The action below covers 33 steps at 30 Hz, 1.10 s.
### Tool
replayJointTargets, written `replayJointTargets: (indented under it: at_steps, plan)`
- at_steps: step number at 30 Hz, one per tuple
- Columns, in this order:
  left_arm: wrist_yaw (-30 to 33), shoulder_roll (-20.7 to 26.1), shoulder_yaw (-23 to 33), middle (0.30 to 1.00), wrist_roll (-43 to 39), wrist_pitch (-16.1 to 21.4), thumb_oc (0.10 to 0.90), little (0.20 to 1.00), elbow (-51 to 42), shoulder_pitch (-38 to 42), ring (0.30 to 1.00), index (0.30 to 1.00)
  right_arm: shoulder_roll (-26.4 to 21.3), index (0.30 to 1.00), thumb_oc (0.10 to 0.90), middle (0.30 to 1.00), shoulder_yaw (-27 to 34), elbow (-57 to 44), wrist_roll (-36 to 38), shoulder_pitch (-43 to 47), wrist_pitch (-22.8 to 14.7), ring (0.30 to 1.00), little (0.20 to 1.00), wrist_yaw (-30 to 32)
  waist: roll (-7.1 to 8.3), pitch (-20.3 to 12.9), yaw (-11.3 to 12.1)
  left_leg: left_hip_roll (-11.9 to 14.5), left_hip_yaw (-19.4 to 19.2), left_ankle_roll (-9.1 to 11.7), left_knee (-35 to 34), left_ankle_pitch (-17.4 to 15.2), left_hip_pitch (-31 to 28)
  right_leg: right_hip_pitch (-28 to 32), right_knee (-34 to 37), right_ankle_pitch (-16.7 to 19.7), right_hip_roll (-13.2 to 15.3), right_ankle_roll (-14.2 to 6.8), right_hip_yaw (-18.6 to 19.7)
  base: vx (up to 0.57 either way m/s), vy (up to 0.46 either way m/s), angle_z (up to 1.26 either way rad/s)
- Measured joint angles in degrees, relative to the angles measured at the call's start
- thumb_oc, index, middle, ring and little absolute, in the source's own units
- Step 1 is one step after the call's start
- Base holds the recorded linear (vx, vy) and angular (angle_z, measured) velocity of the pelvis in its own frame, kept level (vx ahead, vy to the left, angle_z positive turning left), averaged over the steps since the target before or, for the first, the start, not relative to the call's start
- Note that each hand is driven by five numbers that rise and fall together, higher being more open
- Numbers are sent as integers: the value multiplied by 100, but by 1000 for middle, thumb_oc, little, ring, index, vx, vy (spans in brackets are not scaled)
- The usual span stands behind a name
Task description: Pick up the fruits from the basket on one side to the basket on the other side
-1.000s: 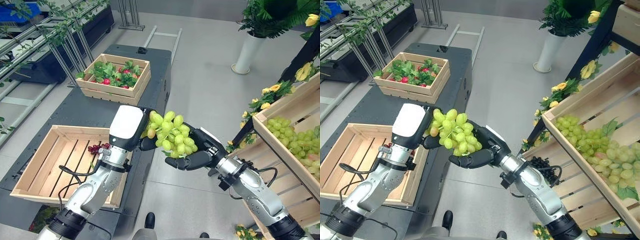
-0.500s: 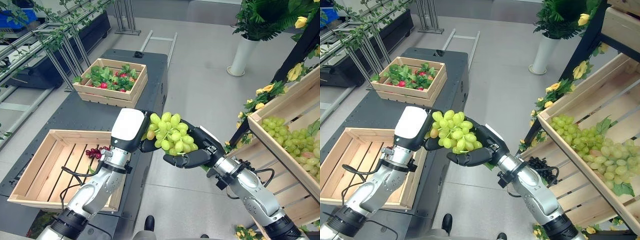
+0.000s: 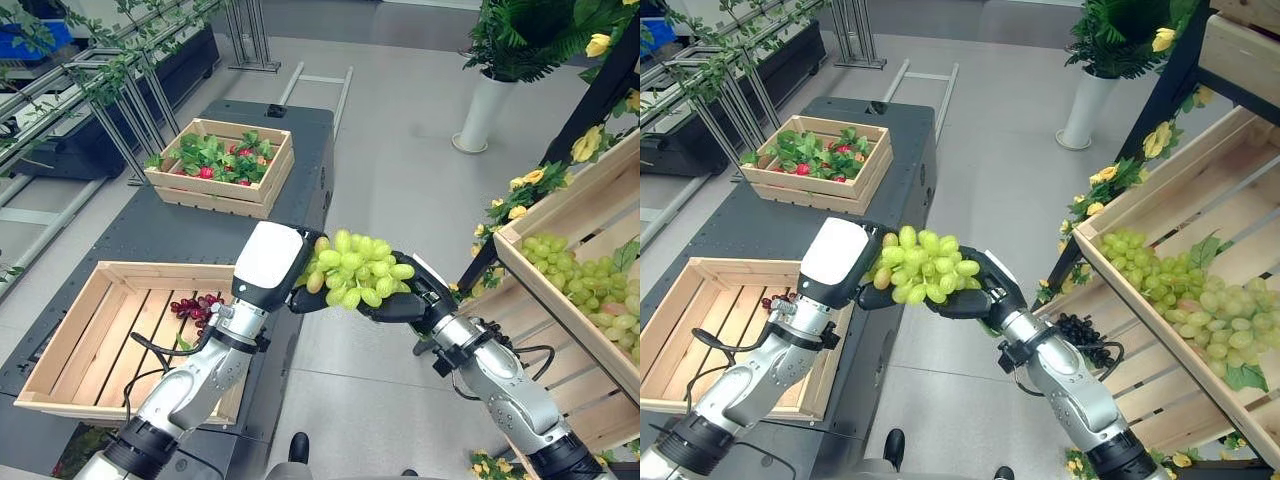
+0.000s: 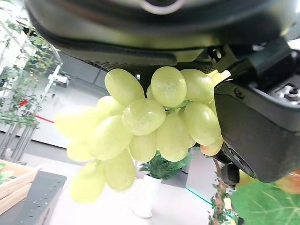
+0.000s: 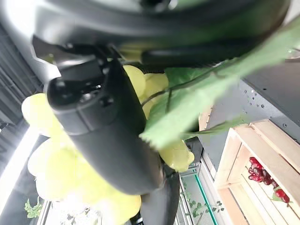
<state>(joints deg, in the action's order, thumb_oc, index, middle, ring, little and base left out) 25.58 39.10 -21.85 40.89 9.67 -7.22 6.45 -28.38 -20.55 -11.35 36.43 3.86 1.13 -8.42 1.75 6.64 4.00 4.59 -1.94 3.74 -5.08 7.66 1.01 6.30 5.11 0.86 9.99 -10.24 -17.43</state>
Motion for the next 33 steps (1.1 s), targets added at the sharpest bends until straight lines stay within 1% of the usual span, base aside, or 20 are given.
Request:
replayJointTargets:
  at_steps: [11, 12, 13, 14, 15, 17, 19, 21, 23, 25, 26, 27, 28, 30, 31, 32, 33]
  plan:
    - [-7, 4, 0, 300, -1, -1, 400, 300, 4, 0, 300, 300, 57, 300, 400, 300, -18, 0, 4, -35, 0, 300, 300, 66, 2, -2, -9, 2, -18, -1, 0, 0, 0, -17, -1, 2, 0, -1, 24, 0, 0, 0]
    - [-7, 5, 0, 319, -1, -1, 413, 319, 5, 0, 319, 319, 80, 300, 400, 300, -17, 0, 9, -52, -1, 300, 300, 72, 3, -3, -19, 4, -27, -1, 0, -1, 0, -24, -1, 2, 0, -1, 36, -7, -5, -4]
    - [-7, 8, 0, 493, -3, -1, 529, 493, 9, 0, 493, 493, 106, 300, 400, 300, -18, 0, 23, -73, -1, 300, 300, 83, 3, -4, -17, 5, -41, -2, 0, -1, 0, -33, -1, 4, -1, -2, 54, -6, -4, -7]
    - [-7, 9, 0, 556, -7, -1, 571, 556, 13, -1, 556, 556, 122, 300, 400, 300, -18, 0, 29, -85, -1, 300, 300, 90, 4, -4, -17, 6, -60, -2, 0, -2, 0, -47, -1, 6, -1, -4, 80, -7, -4, -8]
    - [-7, 10, 0, 900, -10, 0, 800, 900, 14, -1, 900, 900, 131, 300, 400, 300, -18, 0, 30, -91, -1, 300, 300, 95, 5, -5, -16, 8, -76, -3, 0, -2, 0, -57, -1, 8, 0, -4, 97, -7, -4, -10]
    - [-7, 8, -1, 900, -17, 15, 800, 900, 15, -1, 900, 900, 187, 300, 400, 300, -16, 0, 56, -129, -1, 300, 300, 150, 12, -10, -22, 11, -113, -5, 0, -4, -2, -70, -1, 12, 1, -10, 120, -8, -5, -7]
    - [-7, 8, -1, 900, -25, 16, 800, 900, 16, -2, 900, 900, 231, 300, 400, 300, -20, 0, 61, -174, -2, 300, 300, 192, 23, -18, -75, 14, -131, -6, 0, -6, -9, -71, -1, 13, 0, -11, 131, -7, -4, -2]
    - [-6, -3, -2, 900, -126, 87, 800, 900, 51, -15, 900, 900, 236, 300, 400, 300, -26, 0, 107, -184, -2, 300, 300, 220, 29, -21, -148, 16, -144, -6, -1, -7, -15, -75, 0, 14, 0, -12, 141, -12, -5, -2]
    - [-6, -10, -1, 900, -283, 121, 800, 900, 51, -18, 900, 900, 251, 300, 400, 300, -30, 0, 241, -214, -3, 300, 300, 242, 30, -22, -173, 20, -166, -5, -1, -15, -29, -78, 0, 15, -1, -13, 164, -17, -8, -8]
    - [-34, -16, -1, 900, -710, 148, 800, 900, 51, -48, 900, 900, 318, 300, 400, 300, -32, -1, 241, -226, -10, 300, 300, 281, 31, -23, -183, 29, -233, -1, -1, -36, -69, -87, 0, 17, -4, -12, 249, -29, -9, -17]
    - [-134, -66, 18, 900, -1105, 168, 800, 900, 51, -96, 900, 900, 383, 300, 400, 300, -32, -1, 241, -245, -28, 300, 300, 295, 31, -27, -211, 31, -275, -4, -1, -46, -86, -96, 0, 20, -2, -14, 287, -37, -12, -18]
    - [-198, -131, 66, 900, -1345, 185, 800, 900, 52, -153, 900, 900, 431, 300, 400, 300, -32, 0, 241, -264, -40, 300, 300, 303, 32, -34, -225, 31, -293, -3, -1, -54, -93, -104, 0, 21, 0, -15, 309, -31, -16, -17]
    - [-316, -296, 142, 900, -1815, 190, 800, 900, 69, -257, 900, 900, 532, 300, 400, 300, -32, -1, 241, -344, -96, 300, 300, 328, 36, -62, -236, 32, -313, -4, -1, -67, -94, -128, 0, 22, 2, -16, 346, -21, -14, -13]
    - [-430, -423, 202, 900, -2199, 190, 800, 900, 81, -353, 900, 900, 625, 300, 400, 300, -32, -1, 240, -432, -116, 300, 300, 351, 56, -78, -249, 43, -355, 1, -1, -80, -95, -170, 0, 32, -4, -12, 417, -36, -19, -18]
    - [-509, -504, 222, 900, -2542, 175, 800, 900, 83, -400, 900, 900, 665, 300, 400, 300, -32, -2, 240, -488, -133, 300, 300, 385, 65, -83, -281, 43, -392, -2, -1, -83, -97, -210, 0, 44, -3, -15, 452, -43, -21, -17]
    - [-527, -524, 229, 900, -2662, 167, 800, 900, 86, -412, 900, 900, 680, 300, 400, 300, -33, -3, 239, -505, -145, 300, 300, 405, 66, -84, -284, 44, -413, -1, -1, -89, -99, -220, 0, 47, -2, -15, 467, -33, -16, -19]
    - [-543, -557, 269, 900, -2975, 160, 800, 900, 89, -463, 900, 900, 692, 300, 400, 300, -15, -2, 241, -538, -201, 300, 300, 537, 68, -85, -298, 47, -468, -4, -1, -95, -105, -258, 0, 66, -1, -15, 498, -38, -20, -22]
